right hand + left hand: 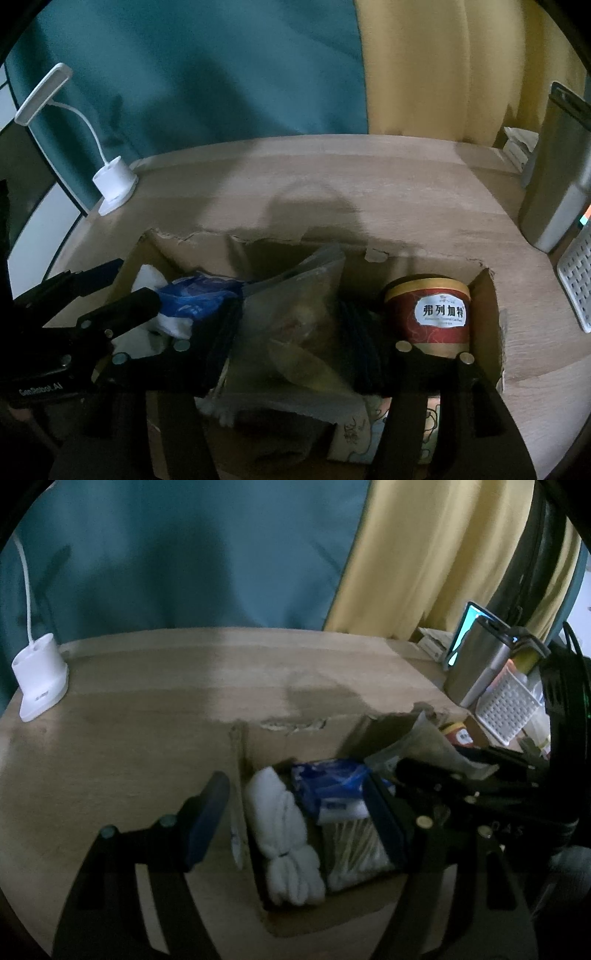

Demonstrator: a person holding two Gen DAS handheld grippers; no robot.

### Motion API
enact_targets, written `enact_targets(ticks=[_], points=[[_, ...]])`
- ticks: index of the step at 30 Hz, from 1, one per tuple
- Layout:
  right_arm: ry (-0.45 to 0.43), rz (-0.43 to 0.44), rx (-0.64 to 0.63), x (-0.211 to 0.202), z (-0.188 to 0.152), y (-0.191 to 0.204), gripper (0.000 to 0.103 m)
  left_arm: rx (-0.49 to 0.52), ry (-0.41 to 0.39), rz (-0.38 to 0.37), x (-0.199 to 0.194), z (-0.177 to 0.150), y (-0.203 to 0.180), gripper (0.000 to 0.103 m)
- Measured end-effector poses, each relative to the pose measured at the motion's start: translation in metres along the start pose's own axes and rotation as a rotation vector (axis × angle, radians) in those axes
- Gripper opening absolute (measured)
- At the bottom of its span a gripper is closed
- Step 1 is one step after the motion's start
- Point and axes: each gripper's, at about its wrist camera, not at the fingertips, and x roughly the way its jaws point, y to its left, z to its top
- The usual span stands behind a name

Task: Organize objects
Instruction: 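Lower the plastic bag into the box beside the red can, then open the right tool to release the plastic bag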

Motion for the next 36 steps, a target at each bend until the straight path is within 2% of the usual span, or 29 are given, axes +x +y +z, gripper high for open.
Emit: enact_targets(ticks=[36], points=[[-0.090, -0.021, -0.020, -0.065, -0.028, 0.008, 0.064, 0.039, -0.068, 0.002, -0.060, -0.021, -0.028, 0.076]])
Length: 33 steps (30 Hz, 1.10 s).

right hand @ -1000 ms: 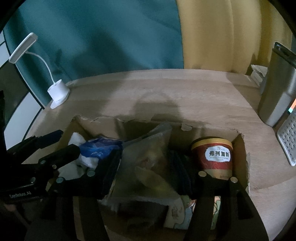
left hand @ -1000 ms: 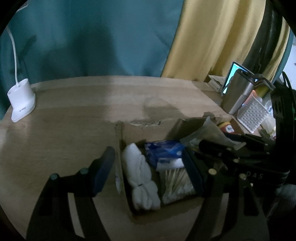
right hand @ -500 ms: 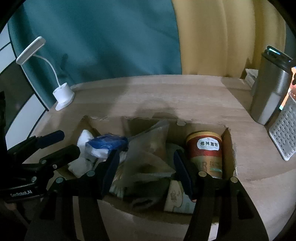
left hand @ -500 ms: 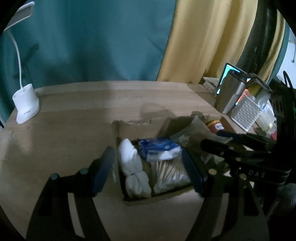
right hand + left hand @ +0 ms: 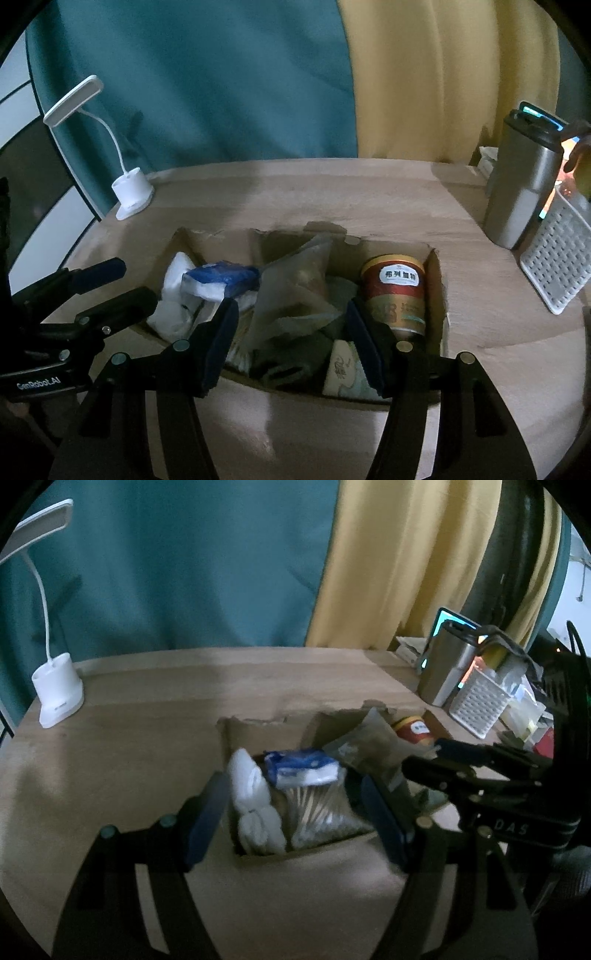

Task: Organize objects
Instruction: 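Open the right tool to release the plastic bag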

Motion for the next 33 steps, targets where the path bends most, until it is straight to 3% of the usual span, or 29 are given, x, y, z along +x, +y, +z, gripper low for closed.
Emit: enact_targets(ticks=[33], points=[[-0.047, -0.012, -0.030, -0.054, -0.034, 0.015, 0.064, 0.017, -0.051, -0.007, -0.049, -0.030, -0.020, 0.076]])
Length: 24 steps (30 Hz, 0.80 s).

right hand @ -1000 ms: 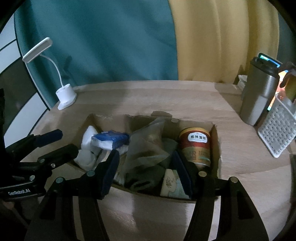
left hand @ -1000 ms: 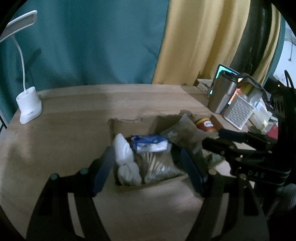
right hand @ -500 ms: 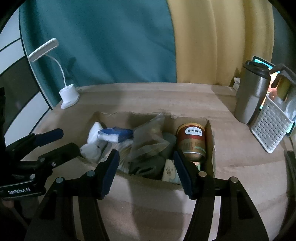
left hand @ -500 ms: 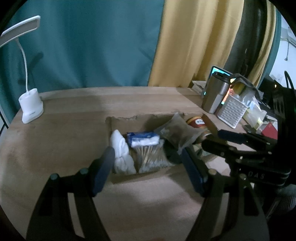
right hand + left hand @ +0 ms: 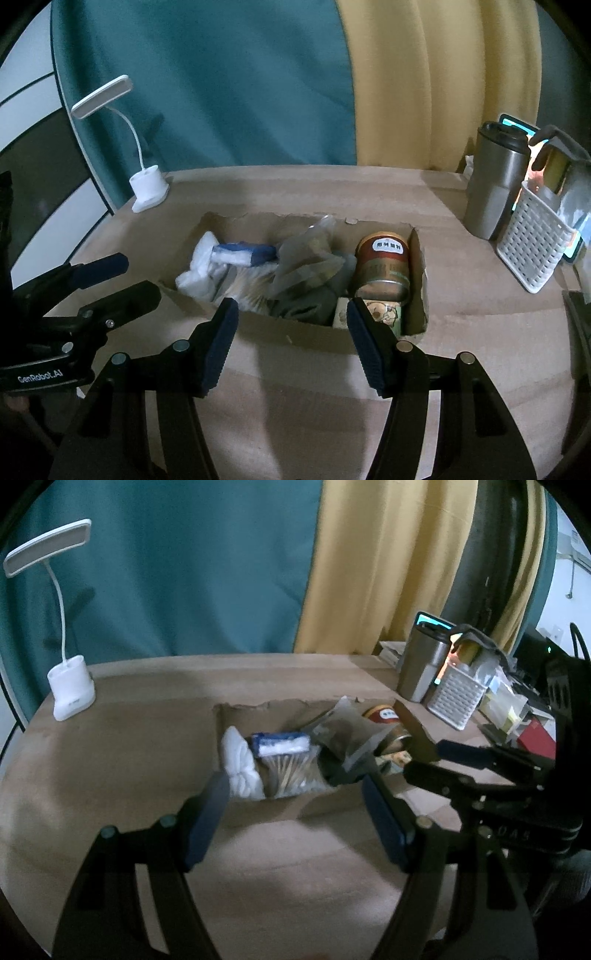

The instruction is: Organize objects

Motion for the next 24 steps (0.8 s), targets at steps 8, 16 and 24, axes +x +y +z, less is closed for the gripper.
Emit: enact_targets(ticks=[8, 16, 24], points=[[-0.025, -0.006, 0.006, -0.017, -0.009, 0.000, 0.064, 0.008, -0.009, -0.007, -0.012, -0.008, -0.009, 0.076], [-0.033, -0.004, -0.021, -0.030, -0.020, 0.007, 0.064, -0.007, -0.015, -0.015, -0.026, -0.018, -0.014, 0.076], [-0.042, -0.009, -0.027, -0.041, -0.031, 0.012, 0.064, -0.022, -0.002, -0.022, -0.036, -0.032, -0.018, 0.076]])
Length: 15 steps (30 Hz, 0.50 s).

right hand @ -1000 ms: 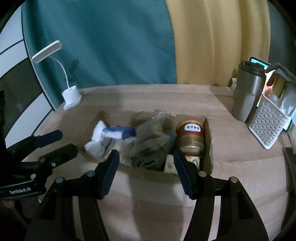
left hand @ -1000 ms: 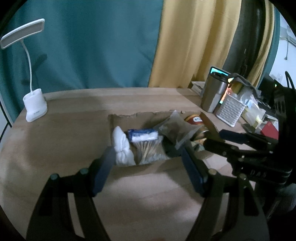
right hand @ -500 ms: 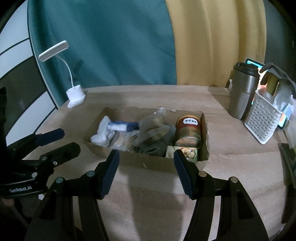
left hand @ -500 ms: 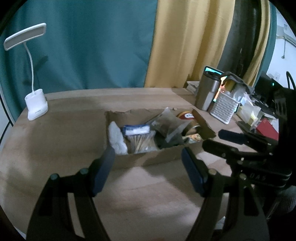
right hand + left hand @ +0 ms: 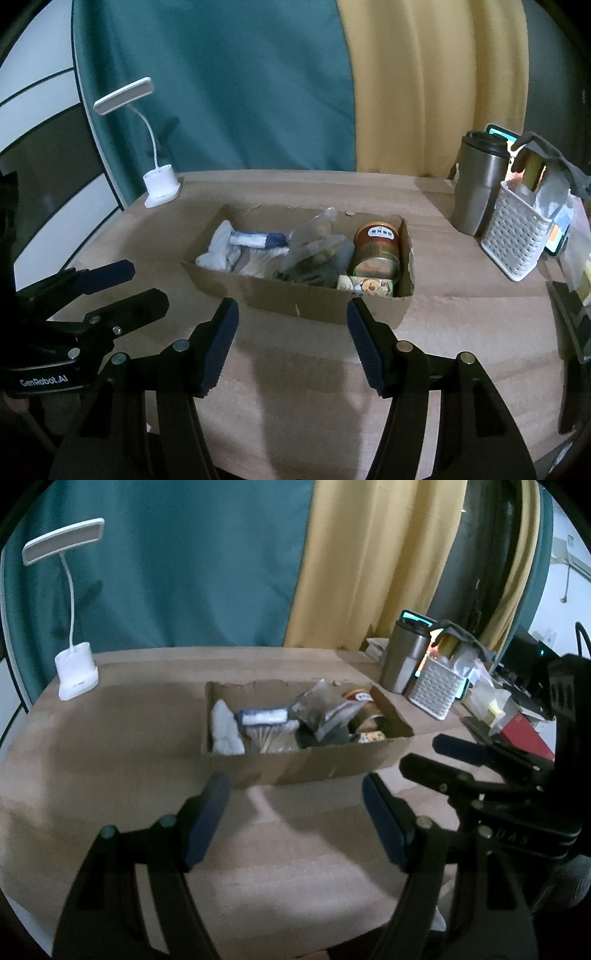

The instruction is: Organize objects

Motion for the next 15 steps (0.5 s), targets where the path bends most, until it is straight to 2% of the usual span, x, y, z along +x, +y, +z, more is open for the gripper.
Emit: enact_targets(ticks=[15], points=[[-0.030, -0.027, 0.011, -0.027, -0.018, 0.005, 0.064, -0.006, -0.006, 0.003, -0.021, -0.016, -0.002, 0.076]])
